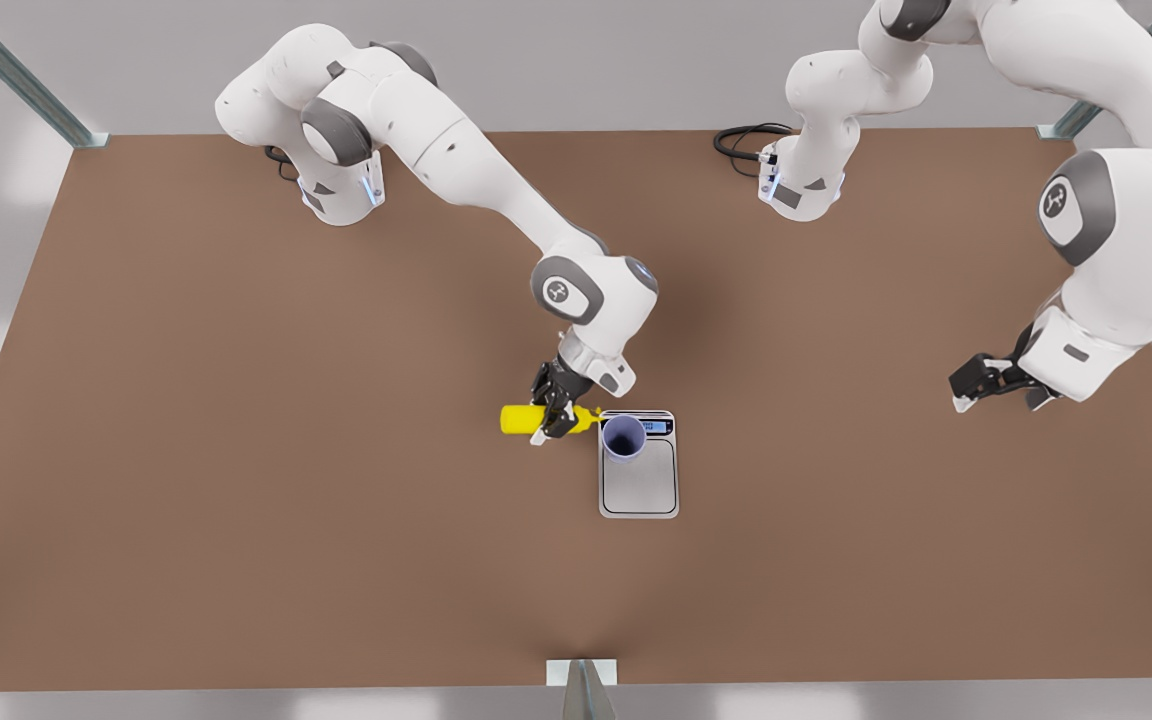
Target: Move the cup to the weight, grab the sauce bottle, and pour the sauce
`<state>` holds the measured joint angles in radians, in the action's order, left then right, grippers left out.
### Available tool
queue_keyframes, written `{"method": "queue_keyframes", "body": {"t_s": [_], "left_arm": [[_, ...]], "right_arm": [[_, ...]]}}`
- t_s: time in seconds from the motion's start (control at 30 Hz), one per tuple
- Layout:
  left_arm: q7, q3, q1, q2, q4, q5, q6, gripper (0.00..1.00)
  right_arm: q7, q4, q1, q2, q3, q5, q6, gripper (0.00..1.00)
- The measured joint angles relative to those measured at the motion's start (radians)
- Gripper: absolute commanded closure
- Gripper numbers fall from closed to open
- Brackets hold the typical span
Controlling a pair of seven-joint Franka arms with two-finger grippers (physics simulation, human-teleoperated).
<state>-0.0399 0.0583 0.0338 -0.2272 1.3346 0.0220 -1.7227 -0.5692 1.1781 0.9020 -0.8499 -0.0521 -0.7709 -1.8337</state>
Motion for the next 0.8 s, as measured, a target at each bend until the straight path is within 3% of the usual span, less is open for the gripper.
{"method": "queue_keyframes", "body": {"t_s": [0.37, 0.67, 0.8], "left_arm": [[0.005, 0.0, 0.0, -0.003, 0.0, 0.0, -0.021, 0.0], [0.005, 0.0, 0.0, -0.006, 0.0, -0.001, -0.023, 0.0], [0.005, 0.002, 0.0, -0.004, 0.0, -0.001, -0.022, 0.0]], "right_arm": [[-0.007, -0.005, -0.012, 0.039, -0.005, 0.067, 0.004, 0.42], [-0.007, -0.005, -0.168, 0.118, -0.015, 0.38, -0.007, 0.42], [-0.107, -0.005, -0.384, 0.171, -0.01, 0.693, -0.012, 0.42]]}}
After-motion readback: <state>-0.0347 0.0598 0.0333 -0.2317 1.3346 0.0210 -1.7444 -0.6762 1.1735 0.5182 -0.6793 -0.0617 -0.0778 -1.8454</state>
